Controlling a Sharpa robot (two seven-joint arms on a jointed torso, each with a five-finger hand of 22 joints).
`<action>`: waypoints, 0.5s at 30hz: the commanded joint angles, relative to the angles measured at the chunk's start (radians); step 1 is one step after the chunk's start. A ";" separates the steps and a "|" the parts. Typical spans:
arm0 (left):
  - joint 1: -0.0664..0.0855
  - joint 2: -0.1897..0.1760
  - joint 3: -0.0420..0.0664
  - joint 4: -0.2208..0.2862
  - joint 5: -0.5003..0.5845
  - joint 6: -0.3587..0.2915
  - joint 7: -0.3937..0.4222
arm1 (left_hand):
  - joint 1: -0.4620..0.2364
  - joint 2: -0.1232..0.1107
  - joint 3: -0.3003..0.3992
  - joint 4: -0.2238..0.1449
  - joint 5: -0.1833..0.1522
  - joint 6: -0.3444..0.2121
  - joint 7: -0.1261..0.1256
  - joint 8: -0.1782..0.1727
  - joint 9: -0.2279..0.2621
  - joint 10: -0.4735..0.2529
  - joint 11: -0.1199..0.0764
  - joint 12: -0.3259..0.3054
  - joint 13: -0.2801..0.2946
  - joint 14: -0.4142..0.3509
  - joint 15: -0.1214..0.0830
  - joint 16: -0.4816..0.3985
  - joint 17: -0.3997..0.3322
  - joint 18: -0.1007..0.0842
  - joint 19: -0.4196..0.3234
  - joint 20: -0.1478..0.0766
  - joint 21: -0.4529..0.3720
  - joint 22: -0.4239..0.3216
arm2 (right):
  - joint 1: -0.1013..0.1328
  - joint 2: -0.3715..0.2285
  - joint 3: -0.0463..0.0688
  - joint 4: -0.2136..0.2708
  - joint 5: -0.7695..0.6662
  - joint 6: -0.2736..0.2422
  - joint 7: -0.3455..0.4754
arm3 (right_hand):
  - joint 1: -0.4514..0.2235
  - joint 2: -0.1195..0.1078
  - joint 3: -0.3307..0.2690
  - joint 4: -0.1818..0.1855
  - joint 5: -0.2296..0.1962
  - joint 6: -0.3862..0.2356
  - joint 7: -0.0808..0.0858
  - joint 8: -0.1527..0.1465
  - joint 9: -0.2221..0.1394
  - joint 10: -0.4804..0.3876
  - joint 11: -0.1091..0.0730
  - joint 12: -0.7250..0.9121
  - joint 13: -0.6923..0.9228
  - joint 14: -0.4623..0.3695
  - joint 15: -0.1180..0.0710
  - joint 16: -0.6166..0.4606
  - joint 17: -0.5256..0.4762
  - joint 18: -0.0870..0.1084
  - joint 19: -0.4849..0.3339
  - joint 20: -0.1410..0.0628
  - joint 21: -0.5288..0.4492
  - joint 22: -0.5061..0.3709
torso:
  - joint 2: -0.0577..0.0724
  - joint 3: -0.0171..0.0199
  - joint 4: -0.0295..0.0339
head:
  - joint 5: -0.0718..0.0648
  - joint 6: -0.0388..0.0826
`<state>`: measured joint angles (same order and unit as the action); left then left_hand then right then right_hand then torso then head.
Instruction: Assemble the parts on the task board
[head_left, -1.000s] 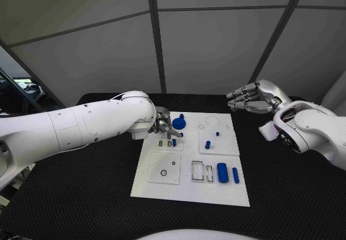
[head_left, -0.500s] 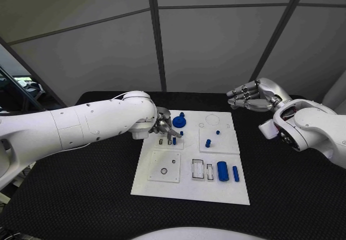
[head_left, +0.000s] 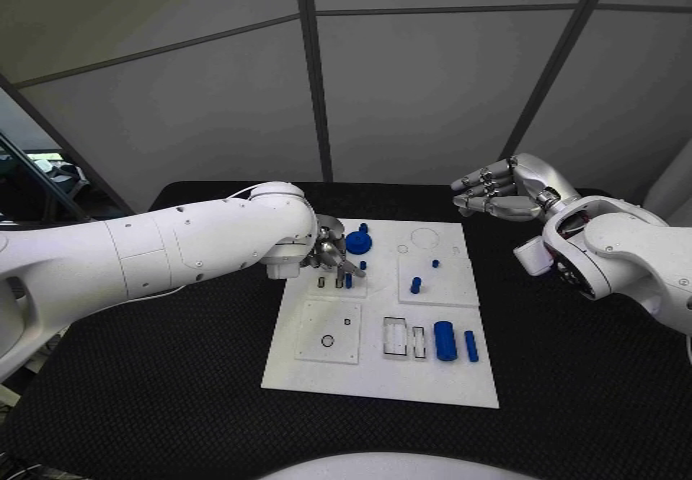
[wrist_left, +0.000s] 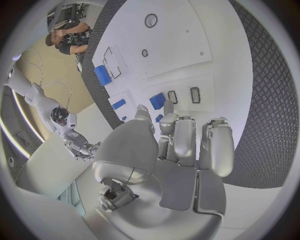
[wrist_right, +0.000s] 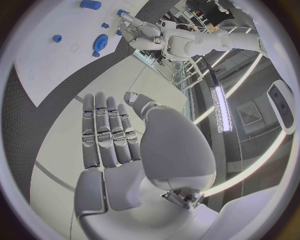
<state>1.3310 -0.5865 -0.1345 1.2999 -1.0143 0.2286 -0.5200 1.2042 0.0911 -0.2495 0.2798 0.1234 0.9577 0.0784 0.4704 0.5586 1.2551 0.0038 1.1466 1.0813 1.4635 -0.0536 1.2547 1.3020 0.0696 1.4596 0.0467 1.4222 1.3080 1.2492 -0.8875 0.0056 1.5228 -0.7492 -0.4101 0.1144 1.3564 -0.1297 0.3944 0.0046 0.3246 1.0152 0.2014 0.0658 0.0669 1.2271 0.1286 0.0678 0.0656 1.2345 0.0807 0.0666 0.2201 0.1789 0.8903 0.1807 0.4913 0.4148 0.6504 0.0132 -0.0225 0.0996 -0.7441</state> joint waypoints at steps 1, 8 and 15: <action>0.000 0.005 -0.001 -0.004 0.016 0.019 -0.008 | 0.006 0.009 0.003 -0.007 0.002 -0.003 -0.007 0.008 0.004 0.008 -0.003 0.006 0.004 0.020 -0.007 -0.001 0.000 -0.019 0.009 0.001 0.008 0.007 | 0.002 0.002 0.001 -0.001 0.004 -0.012 0.005 | -0.009 0.001 -0.002 0.002 0.005 -0.005 -0.001 0.005 0.001 -0.006 0.000 0.002 -0.001 -0.006 0.003 -0.004 -0.002 0.000 -0.002 0.006 -0.005 -0.002 | 0.000 0.0002 -0.0016 | 0.002 0.000; -0.002 0.009 -0.002 -0.009 0.020 0.030 -0.008 | 0.016 0.014 0.008 -0.013 0.002 -0.006 -0.007 0.012 0.013 0.009 -0.003 0.007 0.005 0.020 -0.007 -0.001 0.000 -0.019 0.009 0.000 0.009 0.008 | 0.002 0.003 0.001 -0.002 0.004 -0.012 0.005 | -0.009 0.001 -0.002 0.002 0.006 -0.005 -0.001 0.005 0.001 -0.007 0.000 0.002 -0.001 -0.007 0.003 -0.005 -0.002 0.000 -0.002 0.006 -0.005 -0.002 | 0.000 0.0005 -0.0005 | 0.000 -0.004; -0.002 0.008 -0.002 -0.008 0.020 0.030 -0.008 | 0.020 0.015 0.010 -0.016 0.002 -0.007 -0.007 0.013 0.016 0.008 -0.004 0.007 0.004 0.020 -0.008 -0.002 0.000 -0.020 0.010 0.000 0.010 0.010 | 0.002 0.006 0.001 -0.004 0.004 -0.012 0.007 | -0.009 0.001 -0.002 0.003 0.007 -0.005 -0.001 0.005 0.001 -0.008 0.000 0.002 -0.002 -0.009 0.004 -0.005 -0.004 0.000 -0.004 0.007 -0.008 -0.004 | 0.001 -0.0001 0.0007 | -0.005 -0.004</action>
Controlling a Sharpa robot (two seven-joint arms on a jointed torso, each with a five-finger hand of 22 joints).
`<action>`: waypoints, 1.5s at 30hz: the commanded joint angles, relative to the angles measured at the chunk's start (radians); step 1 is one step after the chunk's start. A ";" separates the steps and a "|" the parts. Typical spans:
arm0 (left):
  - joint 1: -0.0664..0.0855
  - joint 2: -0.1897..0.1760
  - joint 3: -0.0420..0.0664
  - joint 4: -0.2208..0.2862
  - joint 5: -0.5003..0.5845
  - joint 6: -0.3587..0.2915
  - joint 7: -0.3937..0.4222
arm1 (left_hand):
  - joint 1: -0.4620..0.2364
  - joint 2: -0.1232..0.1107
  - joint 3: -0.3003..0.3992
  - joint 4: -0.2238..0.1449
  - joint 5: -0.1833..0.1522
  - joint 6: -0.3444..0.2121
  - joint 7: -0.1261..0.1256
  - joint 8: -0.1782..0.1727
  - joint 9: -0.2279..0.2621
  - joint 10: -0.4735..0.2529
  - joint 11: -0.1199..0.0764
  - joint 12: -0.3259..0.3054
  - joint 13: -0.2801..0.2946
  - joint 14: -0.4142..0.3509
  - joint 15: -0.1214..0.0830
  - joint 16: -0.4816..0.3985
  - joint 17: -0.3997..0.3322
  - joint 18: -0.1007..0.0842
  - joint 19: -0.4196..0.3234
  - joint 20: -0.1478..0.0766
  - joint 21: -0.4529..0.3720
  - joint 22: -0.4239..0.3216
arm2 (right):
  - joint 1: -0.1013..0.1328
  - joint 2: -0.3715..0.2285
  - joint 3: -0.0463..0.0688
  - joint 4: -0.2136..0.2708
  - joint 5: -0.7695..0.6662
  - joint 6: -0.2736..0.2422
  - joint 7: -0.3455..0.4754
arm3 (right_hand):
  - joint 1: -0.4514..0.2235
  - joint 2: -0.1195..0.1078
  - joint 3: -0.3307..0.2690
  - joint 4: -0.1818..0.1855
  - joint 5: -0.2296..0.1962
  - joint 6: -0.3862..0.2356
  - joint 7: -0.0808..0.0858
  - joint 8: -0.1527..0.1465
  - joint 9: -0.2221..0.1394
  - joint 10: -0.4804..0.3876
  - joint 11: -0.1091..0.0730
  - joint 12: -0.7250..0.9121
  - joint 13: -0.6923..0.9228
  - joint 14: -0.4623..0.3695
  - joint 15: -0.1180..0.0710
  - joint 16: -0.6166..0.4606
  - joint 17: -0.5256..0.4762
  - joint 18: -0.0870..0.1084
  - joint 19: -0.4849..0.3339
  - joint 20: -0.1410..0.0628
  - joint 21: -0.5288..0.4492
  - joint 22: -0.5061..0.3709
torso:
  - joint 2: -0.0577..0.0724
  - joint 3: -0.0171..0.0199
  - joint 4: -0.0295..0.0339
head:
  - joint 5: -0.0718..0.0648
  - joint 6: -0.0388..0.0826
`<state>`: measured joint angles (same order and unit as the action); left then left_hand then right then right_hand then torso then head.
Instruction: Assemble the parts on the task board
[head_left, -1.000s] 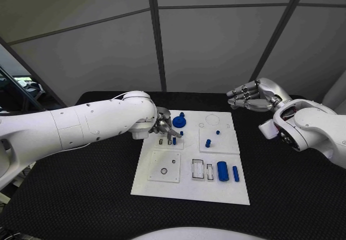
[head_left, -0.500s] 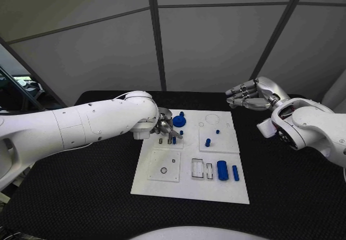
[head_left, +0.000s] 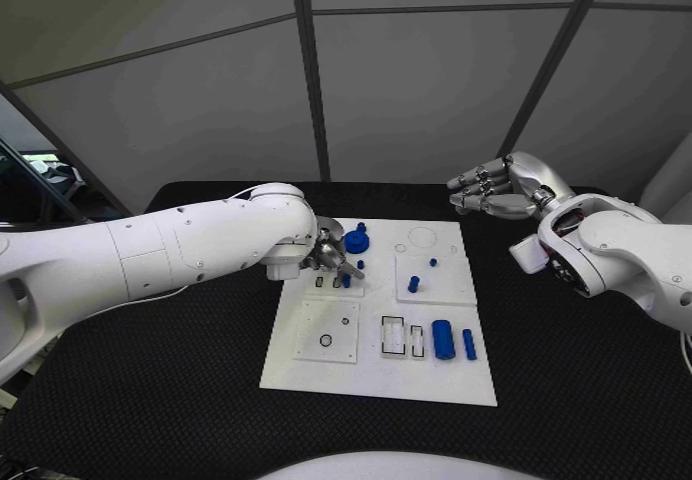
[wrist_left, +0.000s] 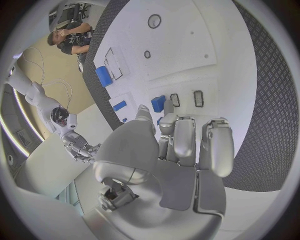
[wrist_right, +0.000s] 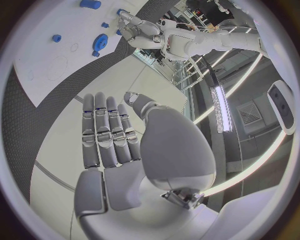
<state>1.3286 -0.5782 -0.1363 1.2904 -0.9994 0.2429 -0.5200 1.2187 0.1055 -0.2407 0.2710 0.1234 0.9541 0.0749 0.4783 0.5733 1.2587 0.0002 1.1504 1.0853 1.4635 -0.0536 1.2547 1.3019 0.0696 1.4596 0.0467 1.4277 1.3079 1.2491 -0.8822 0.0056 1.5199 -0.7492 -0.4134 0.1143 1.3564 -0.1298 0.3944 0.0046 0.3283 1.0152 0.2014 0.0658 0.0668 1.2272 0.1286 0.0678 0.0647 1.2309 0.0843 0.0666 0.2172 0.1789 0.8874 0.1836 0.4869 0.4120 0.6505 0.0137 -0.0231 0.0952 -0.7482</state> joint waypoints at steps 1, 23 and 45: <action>0.000 0.000 0.000 0.002 0.005 0.015 -0.008 | 0.008 0.002 0.002 -0.009 0.002 -0.005 -0.004 0.006 0.004 0.005 0.000 0.004 0.000 0.020 -0.008 -0.002 0.000 -0.020 0.010 0.000 0.004 0.011 | 0.002 0.001 0.001 -0.001 0.004 -0.008 0.007 | -0.009 0.001 -0.002 0.003 0.004 -0.005 -0.001 0.004 0.001 -0.008 0.000 0.002 -0.001 -0.005 0.000 -0.005 -0.001 0.000 -0.001 0.004 -0.003 -0.001 | 0.001 -0.0009 0.0014 | -0.001 -0.004; 0.000 -0.004 -0.001 0.012 0.005 0.016 -0.005 | 0.122 0.028 0.123 -0.094 0.008 -0.016 -0.020 0.020 0.055 0.010 -0.015 0.007 0.007 0.027 -0.019 0.007 0.013 -0.022 0.012 -0.009 0.010 0.026 | 0.002 0.014 0.001 -0.012 0.004 0.003 0.005 | -0.009 0.004 -0.001 0.003 0.005 -0.005 0.000 0.005 0.002 -0.009 0.001 0.002 -0.001 -0.006 0.001 -0.004 -0.002 0.000 -0.002 0.005 -0.006 -0.002 | 0.002 -0.0002 0.0010 | 0.008 -0.009; 0.001 -0.082 0.003 0.103 0.092 -0.130 0.003 | -0.033 -0.146 0.856 -0.210 0.002 -0.049 -0.025 0.078 0.230 0.022 -0.022 -0.019 -0.024 0.038 -0.028 0.018 0.033 -0.021 0.013 -0.016 0.003 0.034 | 0.002 0.018 0.001 -0.034 0.006 0.006 0.004 | -0.015 0.009 0.000 0.009 0.006 -0.007 0.001 0.005 0.001 -0.011 0.002 0.003 -0.001 -0.007 0.002 -0.004 -0.006 0.000 -0.002 0.006 -0.012 -0.006 | 0.002 -0.0005 0.0034 | 0.017 -0.016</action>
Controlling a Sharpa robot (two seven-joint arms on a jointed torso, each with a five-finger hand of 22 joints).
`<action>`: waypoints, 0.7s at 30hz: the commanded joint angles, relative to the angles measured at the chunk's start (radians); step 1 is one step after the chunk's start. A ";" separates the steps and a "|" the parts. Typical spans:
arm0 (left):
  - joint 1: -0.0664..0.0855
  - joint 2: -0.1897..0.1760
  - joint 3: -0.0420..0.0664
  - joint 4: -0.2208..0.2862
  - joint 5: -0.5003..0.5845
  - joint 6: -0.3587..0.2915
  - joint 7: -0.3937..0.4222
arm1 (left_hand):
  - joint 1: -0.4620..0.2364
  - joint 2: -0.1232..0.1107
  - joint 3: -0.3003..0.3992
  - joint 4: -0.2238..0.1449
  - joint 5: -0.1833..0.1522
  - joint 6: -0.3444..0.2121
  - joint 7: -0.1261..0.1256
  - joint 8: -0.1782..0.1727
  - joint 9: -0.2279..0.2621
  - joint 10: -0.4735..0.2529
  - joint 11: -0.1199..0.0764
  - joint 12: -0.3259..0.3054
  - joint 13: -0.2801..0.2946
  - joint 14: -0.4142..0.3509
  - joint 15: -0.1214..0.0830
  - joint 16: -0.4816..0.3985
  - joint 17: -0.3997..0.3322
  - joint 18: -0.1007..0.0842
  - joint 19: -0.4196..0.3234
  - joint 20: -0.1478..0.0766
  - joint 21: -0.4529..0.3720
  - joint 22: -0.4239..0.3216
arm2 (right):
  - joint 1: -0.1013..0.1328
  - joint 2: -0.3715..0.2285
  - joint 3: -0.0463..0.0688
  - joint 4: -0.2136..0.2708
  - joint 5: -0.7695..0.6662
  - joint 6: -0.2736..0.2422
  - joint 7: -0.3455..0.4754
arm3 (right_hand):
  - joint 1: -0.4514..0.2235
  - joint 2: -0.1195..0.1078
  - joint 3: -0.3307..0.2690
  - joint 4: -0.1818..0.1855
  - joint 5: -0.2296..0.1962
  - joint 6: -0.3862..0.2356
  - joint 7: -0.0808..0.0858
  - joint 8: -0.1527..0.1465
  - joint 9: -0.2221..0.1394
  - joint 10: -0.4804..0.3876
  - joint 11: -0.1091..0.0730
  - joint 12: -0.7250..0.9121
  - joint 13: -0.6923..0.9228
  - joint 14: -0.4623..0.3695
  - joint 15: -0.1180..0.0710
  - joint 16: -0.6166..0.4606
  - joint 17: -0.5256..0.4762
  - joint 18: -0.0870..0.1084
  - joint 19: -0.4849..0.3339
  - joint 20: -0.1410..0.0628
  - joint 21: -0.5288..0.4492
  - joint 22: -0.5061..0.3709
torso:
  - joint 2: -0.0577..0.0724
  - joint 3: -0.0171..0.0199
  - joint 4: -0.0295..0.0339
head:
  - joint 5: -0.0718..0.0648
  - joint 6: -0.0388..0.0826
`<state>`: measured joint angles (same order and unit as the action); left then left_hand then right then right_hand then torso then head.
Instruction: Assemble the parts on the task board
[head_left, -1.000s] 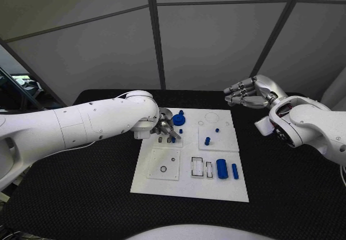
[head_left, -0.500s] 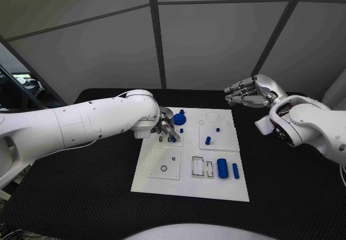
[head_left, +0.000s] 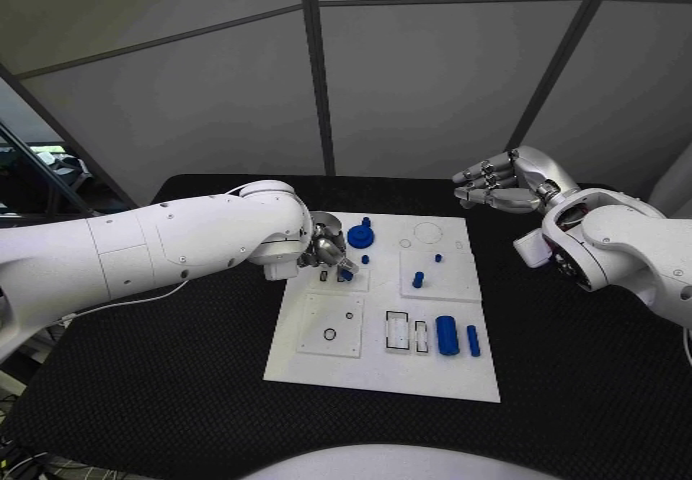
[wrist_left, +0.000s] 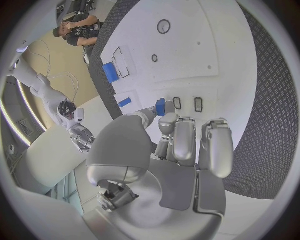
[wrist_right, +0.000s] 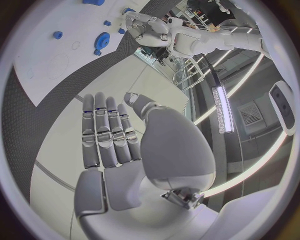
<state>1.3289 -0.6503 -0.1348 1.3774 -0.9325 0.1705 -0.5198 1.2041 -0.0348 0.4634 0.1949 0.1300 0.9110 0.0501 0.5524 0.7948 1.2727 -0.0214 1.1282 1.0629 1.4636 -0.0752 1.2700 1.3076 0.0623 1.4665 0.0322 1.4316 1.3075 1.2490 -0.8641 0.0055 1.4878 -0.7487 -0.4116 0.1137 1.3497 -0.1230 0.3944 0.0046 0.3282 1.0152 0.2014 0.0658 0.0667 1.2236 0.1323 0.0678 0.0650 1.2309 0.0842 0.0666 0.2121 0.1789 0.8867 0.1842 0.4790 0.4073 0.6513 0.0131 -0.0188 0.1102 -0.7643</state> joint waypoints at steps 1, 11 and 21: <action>0.001 -0.016 0.001 0.025 0.024 -0.064 0.003 | -0.021 -0.007 0.158 -0.136 -0.004 -0.006 0.000 0.004 0.010 0.008 -0.001 0.004 -0.002 0.038 -0.005 0.003 0.028 -0.014 0.006 -0.002 -0.001 0.035 | 0.002 -0.001 0.001 -0.003 0.006 0.005 0.004 | -0.008 0.002 0.000 0.009 0.006 -0.007 0.001 0.005 0.001 -0.008 -0.002 0.003 -0.002 -0.008 0.002 -0.004 -0.002 0.000 -0.001 0.006 -0.005 -0.002 | 0.001 -0.0001 -0.0017 | 0.003 0.000; 0.000 -0.063 0.002 0.081 -0.038 -0.133 0.003 | -0.043 -0.017 0.198 -0.155 -0.005 -0.005 -0.003 0.008 0.025 0.016 -0.003 0.009 0.002 0.042 -0.006 0.011 0.034 -0.015 0.008 -0.003 0.001 0.039 | 0.002 -0.005 0.001 -0.008 0.008 0.008 0.005 | -0.010 0.001 -0.001 0.010 0.006 -0.008 0.001 0.004 0.001 -0.010 -0.001 0.002 -0.002 -0.009 0.003 -0.004 -0.003 0.000 -0.001 0.006 -0.007 -0.003 | 0.003 0.0040 0.0027 | 0.007 0.001; -0.031 -0.079 0.001 0.115 -0.159 -0.198 0.003 | -0.049 -0.021 0.210 -0.162 -0.005 -0.004 -0.004 0.009 0.029 0.019 -0.003 0.012 0.004 0.043 -0.007 0.012 0.035 -0.015 0.011 -0.004 0.003 0.044 | 0.002 -0.010 0.001 -0.006 0.008 0.012 0.007 | -0.011 0.001 -0.001 0.011 0.006 -0.009 0.002 0.004 0.001 -0.010 -0.001 0.002 -0.002 -0.010 0.003 -0.004 -0.004 0.000 -0.001 0.007 -0.008 -0.004 | 0.004 0.0039 0.0016 | 0.012 -0.003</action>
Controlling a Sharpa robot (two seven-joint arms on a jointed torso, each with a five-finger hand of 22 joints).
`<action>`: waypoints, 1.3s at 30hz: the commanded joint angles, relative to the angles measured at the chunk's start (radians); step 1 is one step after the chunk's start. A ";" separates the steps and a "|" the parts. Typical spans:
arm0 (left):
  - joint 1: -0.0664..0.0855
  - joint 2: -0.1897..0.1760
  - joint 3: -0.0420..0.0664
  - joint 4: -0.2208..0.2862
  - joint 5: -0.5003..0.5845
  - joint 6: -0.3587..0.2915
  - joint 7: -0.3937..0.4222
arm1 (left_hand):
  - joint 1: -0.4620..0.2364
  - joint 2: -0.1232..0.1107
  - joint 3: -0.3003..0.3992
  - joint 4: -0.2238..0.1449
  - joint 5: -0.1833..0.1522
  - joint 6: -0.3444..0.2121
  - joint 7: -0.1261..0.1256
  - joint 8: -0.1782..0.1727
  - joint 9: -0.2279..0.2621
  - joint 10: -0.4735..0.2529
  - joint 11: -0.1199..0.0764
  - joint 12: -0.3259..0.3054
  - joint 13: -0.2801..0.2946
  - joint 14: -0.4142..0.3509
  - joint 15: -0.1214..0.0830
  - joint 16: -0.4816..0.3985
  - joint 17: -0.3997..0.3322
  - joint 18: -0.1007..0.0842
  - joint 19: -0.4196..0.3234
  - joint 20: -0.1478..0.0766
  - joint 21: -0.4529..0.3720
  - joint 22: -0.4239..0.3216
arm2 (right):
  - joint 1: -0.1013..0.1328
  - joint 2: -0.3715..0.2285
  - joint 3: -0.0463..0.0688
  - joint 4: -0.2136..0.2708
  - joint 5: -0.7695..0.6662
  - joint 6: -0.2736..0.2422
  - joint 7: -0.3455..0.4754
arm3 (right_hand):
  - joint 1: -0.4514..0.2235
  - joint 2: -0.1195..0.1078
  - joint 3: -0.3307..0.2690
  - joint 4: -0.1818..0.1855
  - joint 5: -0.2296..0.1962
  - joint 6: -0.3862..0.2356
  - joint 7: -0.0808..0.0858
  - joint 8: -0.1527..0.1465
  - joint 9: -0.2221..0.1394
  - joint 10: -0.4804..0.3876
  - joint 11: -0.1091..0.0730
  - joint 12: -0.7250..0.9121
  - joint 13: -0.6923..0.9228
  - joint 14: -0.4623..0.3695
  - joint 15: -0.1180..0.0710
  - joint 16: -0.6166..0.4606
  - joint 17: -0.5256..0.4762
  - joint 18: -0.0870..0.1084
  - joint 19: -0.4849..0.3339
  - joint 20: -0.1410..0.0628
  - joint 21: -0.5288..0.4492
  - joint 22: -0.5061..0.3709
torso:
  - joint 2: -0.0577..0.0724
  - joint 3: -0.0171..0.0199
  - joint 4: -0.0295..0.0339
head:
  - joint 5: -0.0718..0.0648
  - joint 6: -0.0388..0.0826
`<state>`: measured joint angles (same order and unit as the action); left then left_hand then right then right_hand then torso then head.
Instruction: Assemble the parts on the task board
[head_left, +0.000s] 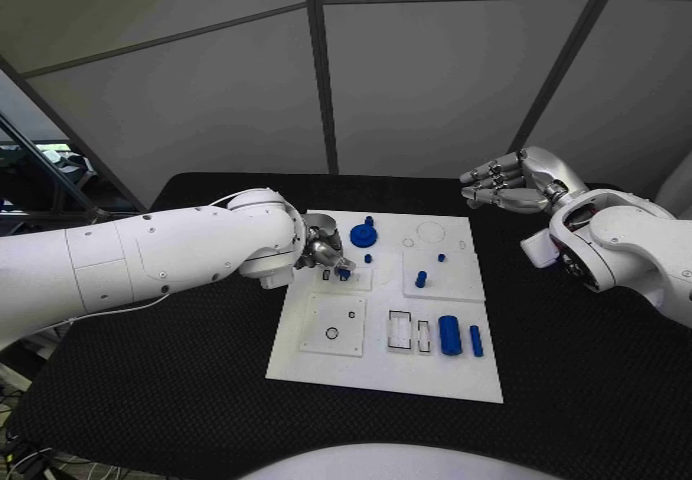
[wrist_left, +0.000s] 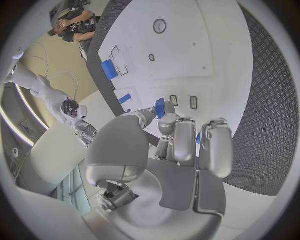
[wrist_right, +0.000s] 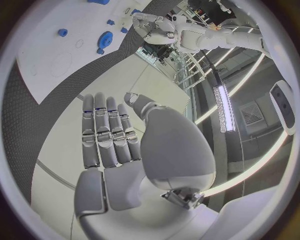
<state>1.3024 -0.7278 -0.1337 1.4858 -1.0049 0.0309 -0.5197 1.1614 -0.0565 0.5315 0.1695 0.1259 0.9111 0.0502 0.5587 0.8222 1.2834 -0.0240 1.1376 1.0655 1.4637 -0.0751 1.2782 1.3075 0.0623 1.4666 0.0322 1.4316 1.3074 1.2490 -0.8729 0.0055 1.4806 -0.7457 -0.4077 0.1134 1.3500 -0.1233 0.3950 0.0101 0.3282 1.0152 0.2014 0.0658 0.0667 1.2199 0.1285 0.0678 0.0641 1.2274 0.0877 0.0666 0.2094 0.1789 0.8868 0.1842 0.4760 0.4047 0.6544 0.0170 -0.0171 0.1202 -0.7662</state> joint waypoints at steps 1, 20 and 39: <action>-0.007 -0.001 0.000 0.007 -0.092 -0.062 0.003 | -0.006 0.001 0.142 -0.137 -0.001 -0.004 -0.004 0.002 0.002 0.009 -0.001 0.003 0.002 0.043 -0.007 0.004 0.036 -0.015 0.011 -0.004 0.003 0.044 | 0.002 -0.001 0.001 0.001 0.005 0.008 0.007 | -0.011 0.001 -0.002 0.005 0.006 -0.009 0.002 0.004 0.001 -0.007 0.003 0.002 -0.001 -0.007 0.000 -0.004 -0.001 0.000 -0.001 0.007 -0.006 -0.001 | 0.000 -0.0003 -0.0009 | 0.001 0.000; -0.046 0.000 0.000 0.020 -0.179 -0.115 -0.003 | -0.012 -0.004 0.159 -0.147 -0.001 -0.003 -0.005 0.003 0.007 0.015 -0.002 0.008 0.006 0.043 -0.009 0.005 0.037 -0.017 0.016 -0.006 0.008 0.053 | 0.002 0.001 0.001 -0.003 0.016 0.026 0.011 | -0.012 0.002 -0.001 0.006 0.007 -0.010 0.002 0.004 0.001 -0.008 0.003 0.002 -0.001 -0.007 0.000 -0.004 -0.002 0.000 -0.001 0.007 -0.008 -0.003 | 0.001 -0.0016 -0.0016 | 0.003 -0.003; -0.046 -0.013 0.001 0.021 -0.181 -0.095 -0.008 | -0.016 -0.007 0.173 -0.153 -0.001 -0.001 -0.005 0.003 0.011 0.019 -0.003 0.011 0.009 0.044 -0.009 0.004 0.037 -0.018 0.018 -0.007 0.010 0.057 | 0.002 0.005 0.001 -0.007 0.017 0.035 0.012 | -0.016 0.005 -0.001 0.010 0.007 -0.010 0.002 0.004 0.001 -0.010 0.004 0.002 -0.001 -0.009 0.001 -0.004 -0.005 0.000 -0.001 0.008 -0.012 -0.006 | 0.001 -0.0008 -0.0032 | 0.009 -0.008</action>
<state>1.2550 -0.7418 -0.1335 1.5094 -1.1730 -0.0710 -0.5199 1.1468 -0.0711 0.5578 0.1540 0.1181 0.9112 0.0503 0.5545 0.8327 1.2946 -0.0250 1.1424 1.0737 1.4674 -0.0785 1.2781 1.3074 0.0621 1.4666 0.0323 1.4355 1.3073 1.2487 -0.8687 0.0054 1.4732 -0.7352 -0.3842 0.1154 1.3460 -0.1193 0.3951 0.0154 0.3320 1.0117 0.2049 0.0658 0.0667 1.2164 0.1322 0.0678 0.0644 1.2275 0.0877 0.0666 0.2053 0.1788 0.8868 0.1842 0.4673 0.3999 0.6552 0.0157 -0.0187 0.1271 -0.7742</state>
